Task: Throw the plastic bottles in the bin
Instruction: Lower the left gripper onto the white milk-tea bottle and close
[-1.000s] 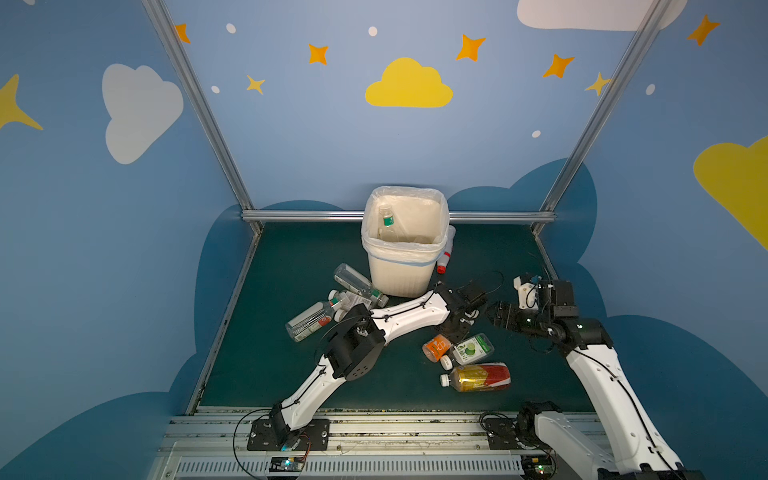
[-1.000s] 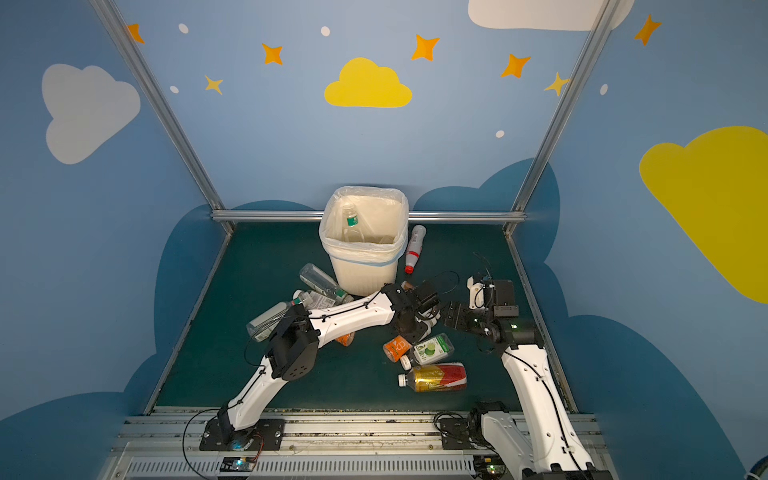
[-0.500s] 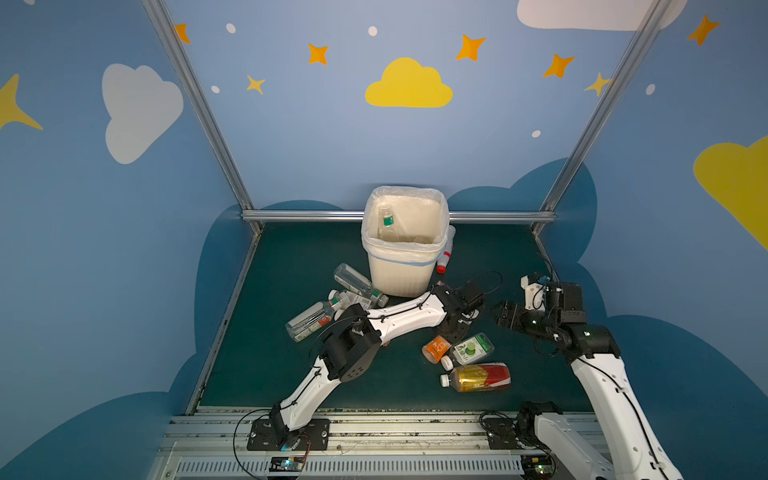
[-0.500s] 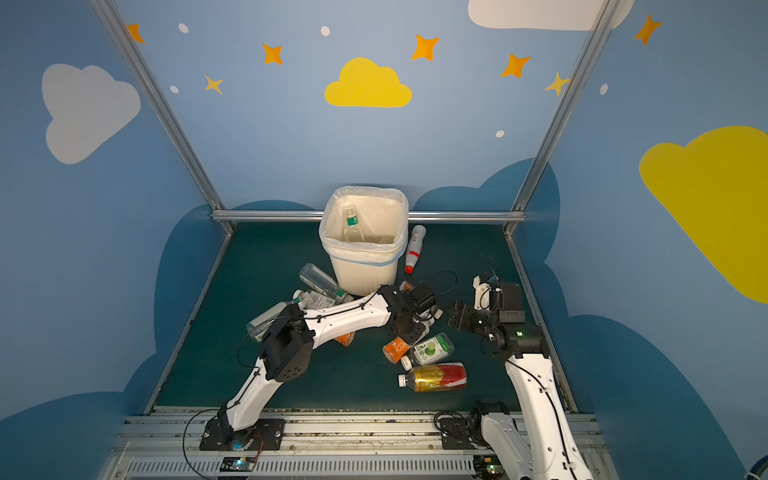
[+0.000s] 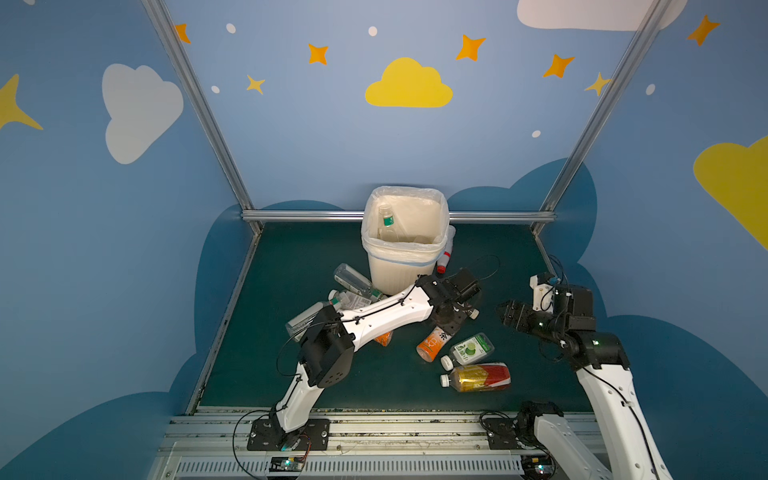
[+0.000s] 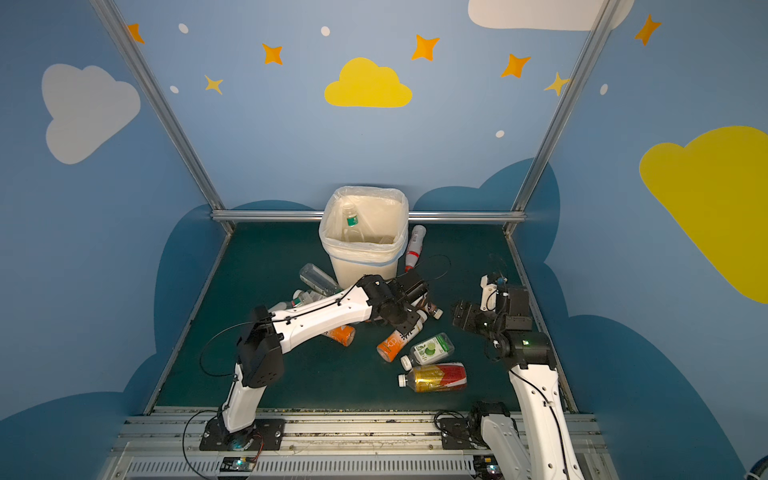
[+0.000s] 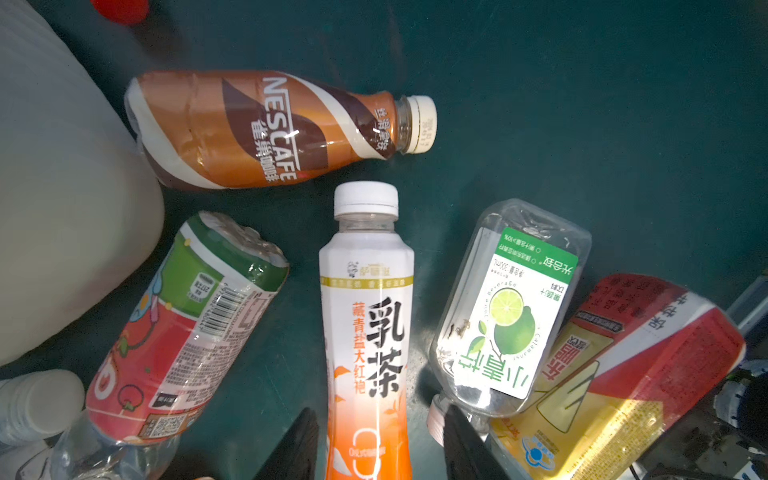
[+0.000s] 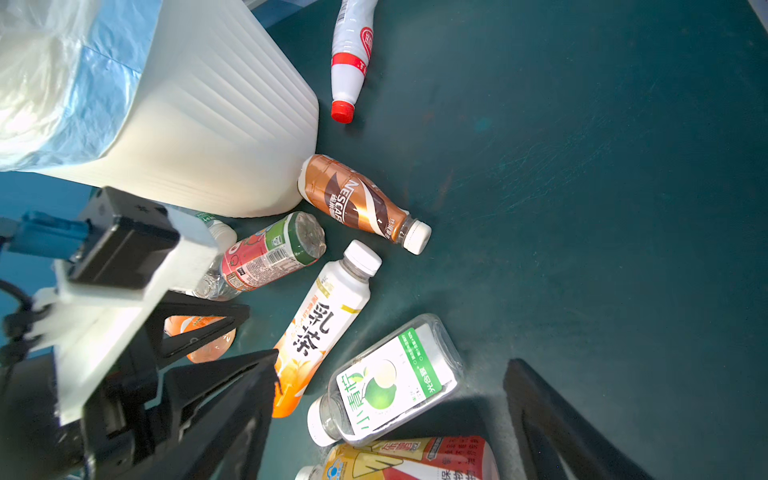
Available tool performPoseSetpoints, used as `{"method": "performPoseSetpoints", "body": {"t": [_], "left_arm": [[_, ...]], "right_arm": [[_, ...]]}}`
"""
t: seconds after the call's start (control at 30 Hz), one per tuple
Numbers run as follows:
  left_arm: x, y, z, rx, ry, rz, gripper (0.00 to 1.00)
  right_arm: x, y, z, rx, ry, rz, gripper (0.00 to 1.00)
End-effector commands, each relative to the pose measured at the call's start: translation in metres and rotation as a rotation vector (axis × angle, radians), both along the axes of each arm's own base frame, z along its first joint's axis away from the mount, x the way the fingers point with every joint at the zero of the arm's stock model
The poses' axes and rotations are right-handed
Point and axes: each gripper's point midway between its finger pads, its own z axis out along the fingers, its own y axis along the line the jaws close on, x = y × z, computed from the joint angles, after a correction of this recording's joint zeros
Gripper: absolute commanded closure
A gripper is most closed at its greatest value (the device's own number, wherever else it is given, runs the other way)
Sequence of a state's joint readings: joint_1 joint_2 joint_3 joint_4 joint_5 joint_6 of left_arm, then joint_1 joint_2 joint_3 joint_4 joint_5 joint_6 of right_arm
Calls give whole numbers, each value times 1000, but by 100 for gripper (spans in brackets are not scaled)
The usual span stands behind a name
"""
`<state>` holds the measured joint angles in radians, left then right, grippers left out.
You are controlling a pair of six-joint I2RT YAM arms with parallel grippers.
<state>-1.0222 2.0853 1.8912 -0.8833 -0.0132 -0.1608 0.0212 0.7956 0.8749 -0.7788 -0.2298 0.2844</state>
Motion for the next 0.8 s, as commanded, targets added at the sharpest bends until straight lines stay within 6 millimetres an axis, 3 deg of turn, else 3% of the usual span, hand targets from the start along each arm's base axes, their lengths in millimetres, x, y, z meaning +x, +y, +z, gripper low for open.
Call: {"method": "performPoseSetpoints", "body": {"t": [0.0, 0.23, 0.77], "left_arm": [[-5, 13, -21, 76, 36, 7, 43], [-11, 7, -50, 96, 97, -5, 37], [-16, -7, -89, 105, 167, -17, 37]], "right_arm": [[-3, 1, 15, 9, -28, 4, 13], [-4, 0, 20, 7, -38, 0, 12], [-1, -2, 17, 9, -30, -5, 12]]}}
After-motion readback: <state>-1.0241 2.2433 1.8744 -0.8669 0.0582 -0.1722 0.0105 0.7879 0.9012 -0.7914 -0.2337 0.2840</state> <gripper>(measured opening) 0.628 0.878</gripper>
